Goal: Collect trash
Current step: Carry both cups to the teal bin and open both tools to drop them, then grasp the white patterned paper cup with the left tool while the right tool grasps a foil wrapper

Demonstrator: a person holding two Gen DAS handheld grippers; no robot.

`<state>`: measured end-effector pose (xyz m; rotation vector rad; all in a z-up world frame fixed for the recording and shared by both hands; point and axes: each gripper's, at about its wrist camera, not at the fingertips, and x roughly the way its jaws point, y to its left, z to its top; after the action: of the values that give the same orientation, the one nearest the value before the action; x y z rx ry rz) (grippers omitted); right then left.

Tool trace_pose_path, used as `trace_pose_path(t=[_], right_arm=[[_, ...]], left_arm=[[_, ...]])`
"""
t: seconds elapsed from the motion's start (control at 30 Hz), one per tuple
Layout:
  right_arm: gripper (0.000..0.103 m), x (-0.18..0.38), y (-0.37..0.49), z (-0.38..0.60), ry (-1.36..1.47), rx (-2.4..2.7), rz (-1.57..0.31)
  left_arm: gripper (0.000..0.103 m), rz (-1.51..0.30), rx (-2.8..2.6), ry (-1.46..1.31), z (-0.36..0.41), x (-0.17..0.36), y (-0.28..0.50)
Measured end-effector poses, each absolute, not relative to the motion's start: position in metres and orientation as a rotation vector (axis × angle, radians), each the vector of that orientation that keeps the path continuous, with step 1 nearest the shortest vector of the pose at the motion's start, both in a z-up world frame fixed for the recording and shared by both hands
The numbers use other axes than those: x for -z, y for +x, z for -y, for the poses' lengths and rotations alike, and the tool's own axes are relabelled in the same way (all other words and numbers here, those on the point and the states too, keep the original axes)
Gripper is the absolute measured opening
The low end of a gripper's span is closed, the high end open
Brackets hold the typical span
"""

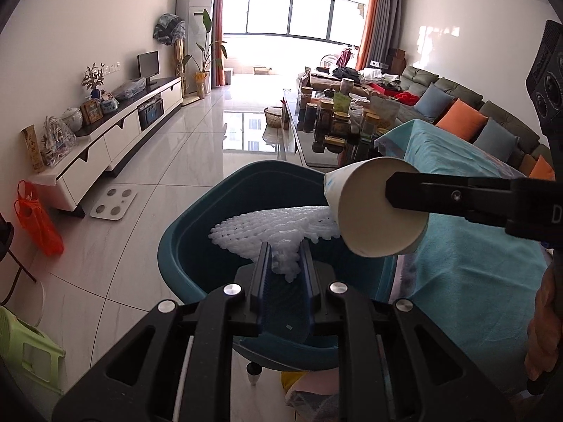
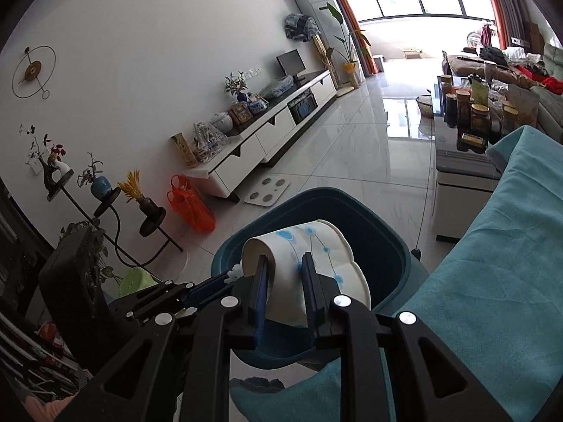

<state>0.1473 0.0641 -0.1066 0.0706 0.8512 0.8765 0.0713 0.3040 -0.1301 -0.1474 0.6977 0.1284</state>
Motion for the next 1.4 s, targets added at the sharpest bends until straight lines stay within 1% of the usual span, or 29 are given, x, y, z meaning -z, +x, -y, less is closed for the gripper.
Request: trace_pose_path(t=[0.07,0.1,0.13,0.17,0.33,0.43,0.53,0.6,0.7,0.87,1.07,1.23,1.33,1.4], right_arm=[[0.019,0.112,0.152,-0.069,0.068,-0.855,-0.884],[0.020,0.113,0.153,-0.070,0.067,-0.845,-0.894],[0.035,0.115,0.155,-0.071,0.065,-0.844,-0.908],[0.043,0.116,0.156,-0.071,0.066,-0.839,-0.918],[0.043,0.114,0.154,-0.063,0.088,-0.844,-0.891],[0.043,0.109,0.149,-0.052,0.112,-0.853,-0.871],[0.043,0.095,0.140,-0.038,0.114,-0.871,-0.823],[0.044,0.084,0.130,-0.024,0.114,-0.887,-0.784],[0.046,0.069,0.114,0.001,0.102,-0.891,-0.726],[0.048,0.052,0.090,0.056,0.101,-0.836,-0.648],[0.049,0.044,0.070,0.135,0.133,-0.691,-0.588],[0.049,0.050,0.053,0.198,0.150,-0.534,-0.582],[0.049,0.058,0.043,0.229,0.161,-0.447,-0.590],[0.049,0.065,0.037,0.247,0.166,-0.402,-0.598]], left_arm=[[0.023,-0.710,-0.138,-0.156,-0.304,0.138,0.079],[0.027,-0.714,-0.141,-0.159,-0.304,0.141,0.080],[0.029,-0.717,-0.143,-0.165,-0.304,0.143,0.082],[0.031,-0.721,-0.147,-0.173,-0.304,0.145,0.083],[0.038,-0.706,-0.175,-0.198,-0.301,0.144,0.075],[0.042,-0.675,-0.183,-0.189,-0.289,0.132,0.066],[0.049,-0.629,-0.159,-0.171,-0.273,0.114,0.052],[0.056,-0.593,-0.122,-0.156,-0.260,0.099,0.040],[0.061,-0.548,-0.030,-0.129,-0.232,0.080,0.022],[0.064,-0.518,0.176,-0.103,-0.173,0.060,0.010],[0.066,-0.530,0.403,-0.053,-0.095,0.054,0.004],[0.067,-0.569,0.530,-0.012,-0.041,0.065,-0.001],[0.068,-0.599,0.593,-0.006,-0.025,0.076,-0.007],[0.071,-0.608,0.616,0.018,-0.013,0.082,-0.008]])
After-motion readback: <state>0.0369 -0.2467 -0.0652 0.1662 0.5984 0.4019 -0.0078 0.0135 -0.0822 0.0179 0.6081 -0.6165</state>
